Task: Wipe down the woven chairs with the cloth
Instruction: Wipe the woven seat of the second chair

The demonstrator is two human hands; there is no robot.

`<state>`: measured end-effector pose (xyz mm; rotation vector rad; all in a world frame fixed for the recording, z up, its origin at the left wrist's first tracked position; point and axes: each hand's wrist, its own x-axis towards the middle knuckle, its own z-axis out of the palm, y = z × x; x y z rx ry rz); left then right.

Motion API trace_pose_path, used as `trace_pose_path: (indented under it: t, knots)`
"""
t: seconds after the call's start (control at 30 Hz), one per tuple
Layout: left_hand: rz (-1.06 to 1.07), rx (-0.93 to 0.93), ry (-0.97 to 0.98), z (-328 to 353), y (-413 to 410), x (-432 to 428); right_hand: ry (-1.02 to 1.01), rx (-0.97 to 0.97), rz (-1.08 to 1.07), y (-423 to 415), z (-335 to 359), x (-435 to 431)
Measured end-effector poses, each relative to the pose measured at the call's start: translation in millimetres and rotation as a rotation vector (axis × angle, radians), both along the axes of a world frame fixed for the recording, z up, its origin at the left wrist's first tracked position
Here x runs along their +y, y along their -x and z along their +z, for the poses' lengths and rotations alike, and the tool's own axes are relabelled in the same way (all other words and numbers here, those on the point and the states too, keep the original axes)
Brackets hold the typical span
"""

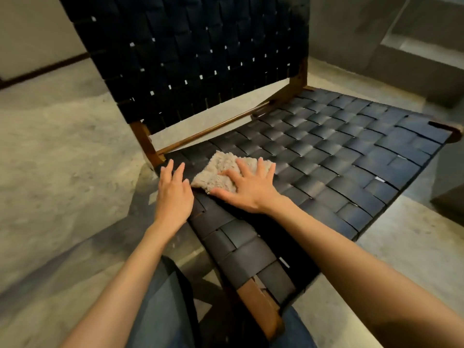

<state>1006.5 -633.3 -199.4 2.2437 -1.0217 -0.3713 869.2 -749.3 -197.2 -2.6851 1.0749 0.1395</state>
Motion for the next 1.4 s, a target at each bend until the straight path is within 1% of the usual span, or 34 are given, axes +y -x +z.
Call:
trace_pose_path:
  t: [0.07, 0.2, 0.37, 0.47, 0.53, 0.63, 0.73, 0.87, 0.97, 1.03, 1.2, 1.3, 1.4]
  knots:
    - [0.077, 0.043, -0.029, -1, -6, 2, 0.043, -0.003, 0.045, -19, -5, -9]
    - [0.161, 0.137, -0.084, -9, -18, 2, 0.015, -0.061, 0.149, -55, -16, -30]
    - [0.117, 0.179, -0.053, -21, -25, 7, -0.025, -0.072, 0.192, -113, -33, -45]
    - [0.080, 0.286, -0.002, -23, -28, 17, -0.033, -0.091, 0.172, -142, -39, -44]
    - [0.061, 0.360, 0.021, -24, -29, 24, -0.023, -0.103, 0.166, -153, -42, -44]
    - [0.065, 0.387, 0.011, -24, -29, 30, 0.001, -0.098, 0.192, -153, -39, -43]
    - [0.075, 0.387, 0.010, -22, -25, 32, -0.017, -0.132, 0.236, -138, -31, -37]
    - [0.069, 0.426, 0.016, -19, -18, 38, -0.108, -0.228, 0.345, -103, -11, -22]
    - [0.063, 0.418, 0.031, -17, -9, 46, -0.202, -0.291, 0.409, -65, 5, -8]
    - [0.038, 0.407, 0.041, -14, -2, 50, -0.222, -0.255, 0.401, -35, 16, 5]
    - [0.002, 0.344, 0.046, -4, 9, 56, -0.197, -0.166, 0.374, 48, 45, 47]
    - [0.022, 0.358, 0.058, -2, 16, 59, -0.243, -0.159, 0.329, 86, 59, 72]
    - [0.030, 0.391, 0.073, 1, 23, 62, -0.233, -0.175, 0.299, 111, 70, 96]
